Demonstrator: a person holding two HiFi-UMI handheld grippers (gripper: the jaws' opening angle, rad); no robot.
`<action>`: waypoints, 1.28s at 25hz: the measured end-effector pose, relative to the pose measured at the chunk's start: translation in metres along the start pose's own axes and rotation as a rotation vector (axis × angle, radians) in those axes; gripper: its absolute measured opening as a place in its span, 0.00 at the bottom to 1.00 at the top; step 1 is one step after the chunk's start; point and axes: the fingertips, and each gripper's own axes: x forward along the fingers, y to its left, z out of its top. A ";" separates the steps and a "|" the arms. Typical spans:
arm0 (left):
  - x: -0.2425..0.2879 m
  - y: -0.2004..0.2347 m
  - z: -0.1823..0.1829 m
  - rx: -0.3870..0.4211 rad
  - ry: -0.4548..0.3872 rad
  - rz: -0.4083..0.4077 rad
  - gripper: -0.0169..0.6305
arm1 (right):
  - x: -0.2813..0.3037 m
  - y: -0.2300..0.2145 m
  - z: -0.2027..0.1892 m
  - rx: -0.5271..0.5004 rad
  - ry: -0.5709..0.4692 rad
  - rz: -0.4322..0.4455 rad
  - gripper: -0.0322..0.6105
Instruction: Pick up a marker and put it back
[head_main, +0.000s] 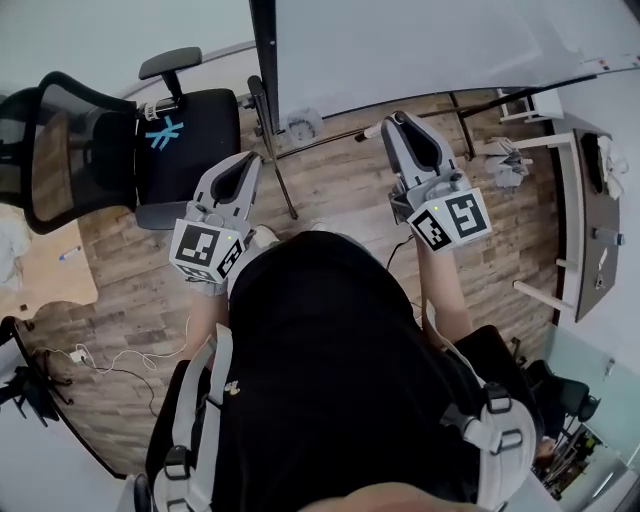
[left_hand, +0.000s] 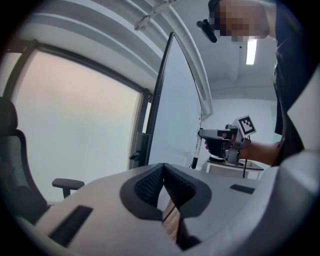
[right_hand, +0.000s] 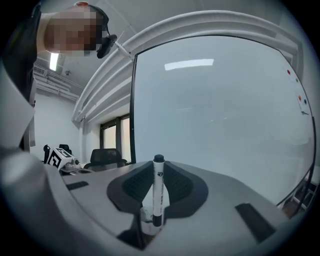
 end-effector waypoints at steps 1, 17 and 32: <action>-0.005 0.004 0.000 -0.002 0.000 0.015 0.04 | 0.006 0.003 0.000 -0.001 0.000 0.013 0.16; -0.083 0.038 -0.014 -0.035 0.005 0.241 0.04 | 0.082 0.037 -0.037 -0.009 0.065 0.166 0.16; -0.135 0.050 -0.031 -0.079 0.032 0.378 0.04 | 0.126 0.064 -0.106 -0.054 0.192 0.244 0.16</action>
